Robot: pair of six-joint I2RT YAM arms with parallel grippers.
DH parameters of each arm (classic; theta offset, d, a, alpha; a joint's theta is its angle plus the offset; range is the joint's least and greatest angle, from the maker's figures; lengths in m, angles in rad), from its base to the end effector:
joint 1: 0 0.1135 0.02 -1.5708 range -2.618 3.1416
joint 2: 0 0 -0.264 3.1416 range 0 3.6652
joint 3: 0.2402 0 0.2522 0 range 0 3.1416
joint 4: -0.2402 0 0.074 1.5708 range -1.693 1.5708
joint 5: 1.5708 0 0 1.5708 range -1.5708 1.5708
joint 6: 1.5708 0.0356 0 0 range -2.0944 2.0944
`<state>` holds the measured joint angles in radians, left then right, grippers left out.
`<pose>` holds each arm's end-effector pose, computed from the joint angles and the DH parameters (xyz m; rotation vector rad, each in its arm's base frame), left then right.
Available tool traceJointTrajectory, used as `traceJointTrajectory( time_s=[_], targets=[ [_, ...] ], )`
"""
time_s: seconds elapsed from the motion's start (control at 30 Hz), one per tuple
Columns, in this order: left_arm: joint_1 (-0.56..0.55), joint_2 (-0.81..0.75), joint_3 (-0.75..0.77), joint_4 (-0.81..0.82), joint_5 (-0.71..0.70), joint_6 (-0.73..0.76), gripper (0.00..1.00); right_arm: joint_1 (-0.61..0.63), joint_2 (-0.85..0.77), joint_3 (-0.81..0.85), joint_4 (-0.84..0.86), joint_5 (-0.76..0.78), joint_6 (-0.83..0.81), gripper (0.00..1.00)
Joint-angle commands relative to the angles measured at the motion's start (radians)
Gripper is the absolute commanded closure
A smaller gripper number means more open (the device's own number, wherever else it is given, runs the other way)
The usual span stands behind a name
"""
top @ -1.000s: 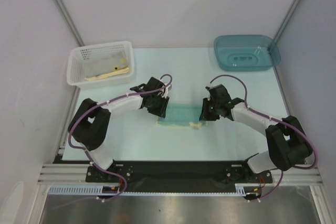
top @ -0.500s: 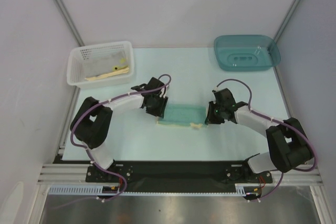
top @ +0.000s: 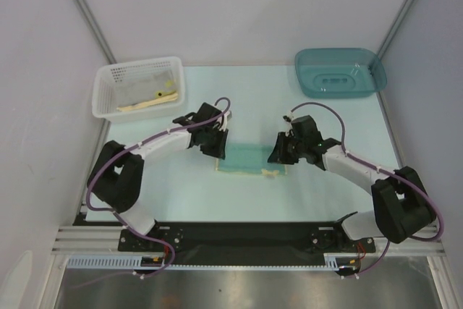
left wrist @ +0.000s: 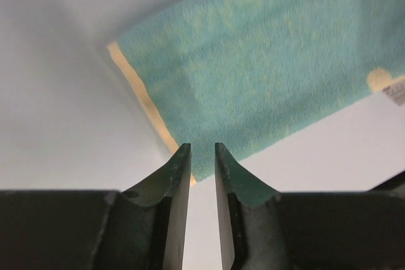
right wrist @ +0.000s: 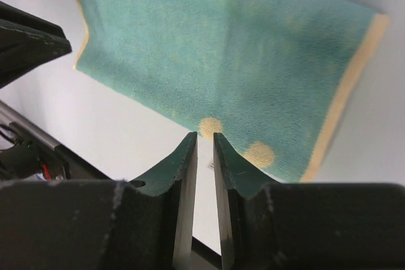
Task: Fold and stack the towels
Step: Fold the towel
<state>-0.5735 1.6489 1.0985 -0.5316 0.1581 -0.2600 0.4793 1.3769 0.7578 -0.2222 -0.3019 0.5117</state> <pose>0.2759 -0.1849 0.2033 0.4775 2.6774 -0.4715 0.2395 0.1364 0.1988 -0.1056 2.5252 0.7957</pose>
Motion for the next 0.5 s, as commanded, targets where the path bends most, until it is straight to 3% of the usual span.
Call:
traceJointTrajectory(
  time_s=[0.0,0.1,0.2,0.47],
  targets=[
    [0.008,-0.063,-0.081,0.071,0.148,-0.037,0.75,0.008,0.027,-0.063,0.148,-0.083,0.037,0.78],
    [0.008,-0.063,-0.138,0.105,0.159,-0.062,0.80,0.007,0.059,-0.080,0.170,-0.091,0.030,0.78],
    [0.009,-0.043,-0.179,0.098,0.078,-0.068,0.86,0.007,0.071,-0.107,0.190,-0.095,0.031,0.78],
    [0.009,-0.037,-0.213,0.096,-0.020,-0.081,0.88,0.007,0.070,-0.175,0.250,-0.072,0.050,0.78]
  ],
)
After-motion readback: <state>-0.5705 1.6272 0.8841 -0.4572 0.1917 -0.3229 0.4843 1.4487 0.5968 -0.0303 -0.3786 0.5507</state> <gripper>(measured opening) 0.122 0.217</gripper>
